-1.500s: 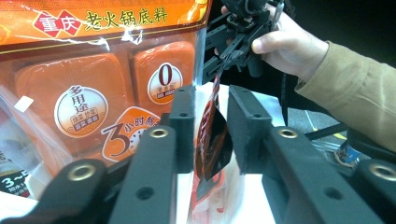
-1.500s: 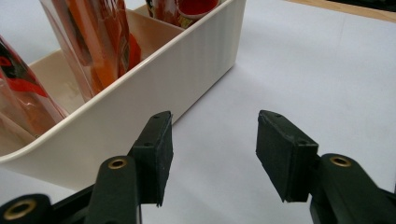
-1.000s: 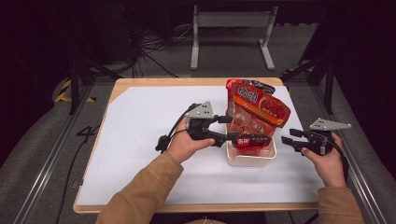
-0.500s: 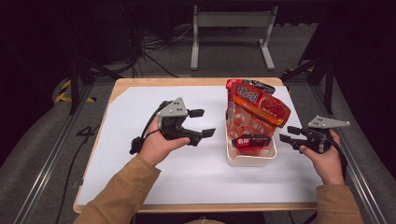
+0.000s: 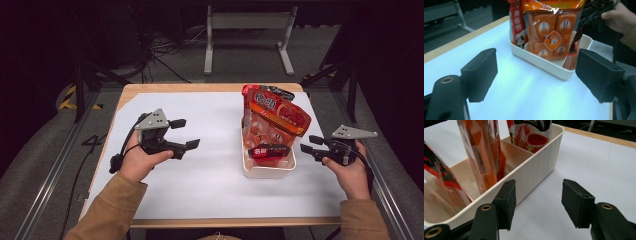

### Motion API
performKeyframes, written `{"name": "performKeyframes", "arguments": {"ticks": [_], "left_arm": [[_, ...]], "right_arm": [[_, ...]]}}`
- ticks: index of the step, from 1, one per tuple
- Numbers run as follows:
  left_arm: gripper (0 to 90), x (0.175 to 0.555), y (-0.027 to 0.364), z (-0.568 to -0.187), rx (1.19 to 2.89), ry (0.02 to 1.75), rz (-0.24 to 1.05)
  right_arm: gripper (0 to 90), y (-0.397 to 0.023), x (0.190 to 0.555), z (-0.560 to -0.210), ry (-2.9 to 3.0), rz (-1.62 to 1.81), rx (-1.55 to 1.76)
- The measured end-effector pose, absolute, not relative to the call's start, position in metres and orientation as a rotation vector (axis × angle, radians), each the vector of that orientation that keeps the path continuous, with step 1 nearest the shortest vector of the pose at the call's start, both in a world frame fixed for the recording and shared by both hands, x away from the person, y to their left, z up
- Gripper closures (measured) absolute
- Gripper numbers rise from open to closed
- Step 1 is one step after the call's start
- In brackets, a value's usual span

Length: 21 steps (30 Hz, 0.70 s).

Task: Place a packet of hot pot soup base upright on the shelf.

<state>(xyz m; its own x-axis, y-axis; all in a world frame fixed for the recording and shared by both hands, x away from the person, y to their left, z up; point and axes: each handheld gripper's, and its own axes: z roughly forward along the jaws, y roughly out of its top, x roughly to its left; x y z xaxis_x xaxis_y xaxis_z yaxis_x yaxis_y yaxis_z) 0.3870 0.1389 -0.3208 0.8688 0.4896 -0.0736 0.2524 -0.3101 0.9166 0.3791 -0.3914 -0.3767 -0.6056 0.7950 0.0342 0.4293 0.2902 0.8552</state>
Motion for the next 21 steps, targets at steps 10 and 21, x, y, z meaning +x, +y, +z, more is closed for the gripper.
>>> {"name": "performKeyframes", "arguments": {"ticks": [10,21], "left_arm": [[16.8,0.381,0.174,-0.343,1.907,0.632,0.329],[15.3,0.379,0.219,-0.366,1.837,0.755,0.343]], "right_arm": [[45.9,-0.391,0.378,-0.377,2.143,1.256,1.080],[46.3,-0.394,0.378,-0.378,2.129,1.258,1.085]]}}
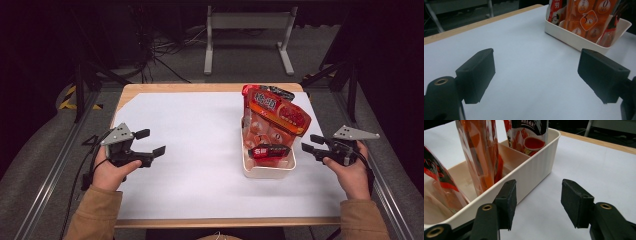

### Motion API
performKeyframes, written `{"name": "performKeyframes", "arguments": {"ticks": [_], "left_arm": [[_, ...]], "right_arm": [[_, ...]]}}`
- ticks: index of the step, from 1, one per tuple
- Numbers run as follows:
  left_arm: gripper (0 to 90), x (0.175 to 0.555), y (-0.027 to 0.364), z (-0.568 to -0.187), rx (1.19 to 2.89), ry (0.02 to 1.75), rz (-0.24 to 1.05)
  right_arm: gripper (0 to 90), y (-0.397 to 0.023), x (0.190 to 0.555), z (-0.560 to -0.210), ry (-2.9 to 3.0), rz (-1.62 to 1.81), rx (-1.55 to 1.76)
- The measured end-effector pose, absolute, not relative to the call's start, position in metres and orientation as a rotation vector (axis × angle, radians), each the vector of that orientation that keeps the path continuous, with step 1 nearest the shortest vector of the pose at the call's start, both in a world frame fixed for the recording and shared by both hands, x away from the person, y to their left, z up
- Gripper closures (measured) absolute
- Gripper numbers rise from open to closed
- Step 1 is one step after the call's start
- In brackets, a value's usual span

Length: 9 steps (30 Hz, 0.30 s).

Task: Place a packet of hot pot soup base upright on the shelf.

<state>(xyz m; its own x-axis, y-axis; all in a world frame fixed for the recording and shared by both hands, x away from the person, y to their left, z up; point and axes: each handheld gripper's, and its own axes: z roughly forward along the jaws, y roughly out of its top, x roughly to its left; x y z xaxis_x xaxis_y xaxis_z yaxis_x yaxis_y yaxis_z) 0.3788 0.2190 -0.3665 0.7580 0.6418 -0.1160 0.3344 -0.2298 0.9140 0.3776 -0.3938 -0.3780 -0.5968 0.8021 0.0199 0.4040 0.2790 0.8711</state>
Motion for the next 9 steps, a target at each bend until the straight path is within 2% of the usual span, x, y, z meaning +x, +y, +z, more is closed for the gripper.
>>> {"name": "performKeyframes", "arguments": {"ticks": [9], "left_arm": [[14.4,0.380,0.232,-0.375,1.828,0.803,0.328]], "right_arm": [[50.9,-0.393,0.379,-0.378,2.142,1.291,1.094]]}}
